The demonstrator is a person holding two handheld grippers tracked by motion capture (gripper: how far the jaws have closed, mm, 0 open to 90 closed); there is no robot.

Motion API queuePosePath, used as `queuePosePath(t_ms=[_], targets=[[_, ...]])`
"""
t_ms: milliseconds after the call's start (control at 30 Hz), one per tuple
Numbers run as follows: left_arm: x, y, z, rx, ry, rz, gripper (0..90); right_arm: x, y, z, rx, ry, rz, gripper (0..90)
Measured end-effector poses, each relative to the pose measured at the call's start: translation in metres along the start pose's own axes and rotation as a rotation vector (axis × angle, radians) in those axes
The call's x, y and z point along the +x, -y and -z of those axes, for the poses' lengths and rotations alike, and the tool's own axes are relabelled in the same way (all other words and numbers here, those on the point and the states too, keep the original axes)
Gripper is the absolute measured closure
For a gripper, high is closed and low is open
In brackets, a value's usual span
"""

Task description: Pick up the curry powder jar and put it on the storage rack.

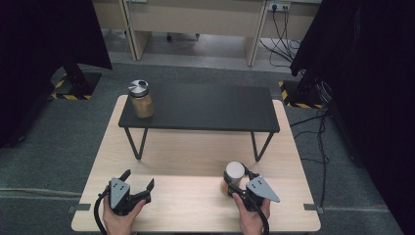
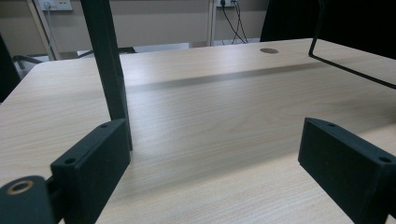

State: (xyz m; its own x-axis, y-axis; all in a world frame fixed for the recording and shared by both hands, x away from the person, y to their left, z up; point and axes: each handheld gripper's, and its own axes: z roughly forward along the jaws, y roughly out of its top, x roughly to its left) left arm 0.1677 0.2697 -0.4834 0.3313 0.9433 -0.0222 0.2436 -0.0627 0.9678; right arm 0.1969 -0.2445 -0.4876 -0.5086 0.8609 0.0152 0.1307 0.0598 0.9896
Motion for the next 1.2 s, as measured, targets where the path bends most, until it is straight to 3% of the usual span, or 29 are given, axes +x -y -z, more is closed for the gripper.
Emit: queuePosePath(t_ms=[500,900,1200], targets=[[0.0,0.002,-0.002,0.014,-0.004,0.004,8.4,-0.002,-0.011,0.002,0.027,-0.03,0.008,34.0],[-0.002,0.002,0.0,0.006,0.001,0.005,8.5,0.001,-0.037,0.02,-0.03,-0.076,0.02,34.0],[-0.002,0.001,0.002,-0.005,-0.002,0.008,8.5,0.003,-0.07,0.035,-0.08,-0.096,0.041,34.0]])
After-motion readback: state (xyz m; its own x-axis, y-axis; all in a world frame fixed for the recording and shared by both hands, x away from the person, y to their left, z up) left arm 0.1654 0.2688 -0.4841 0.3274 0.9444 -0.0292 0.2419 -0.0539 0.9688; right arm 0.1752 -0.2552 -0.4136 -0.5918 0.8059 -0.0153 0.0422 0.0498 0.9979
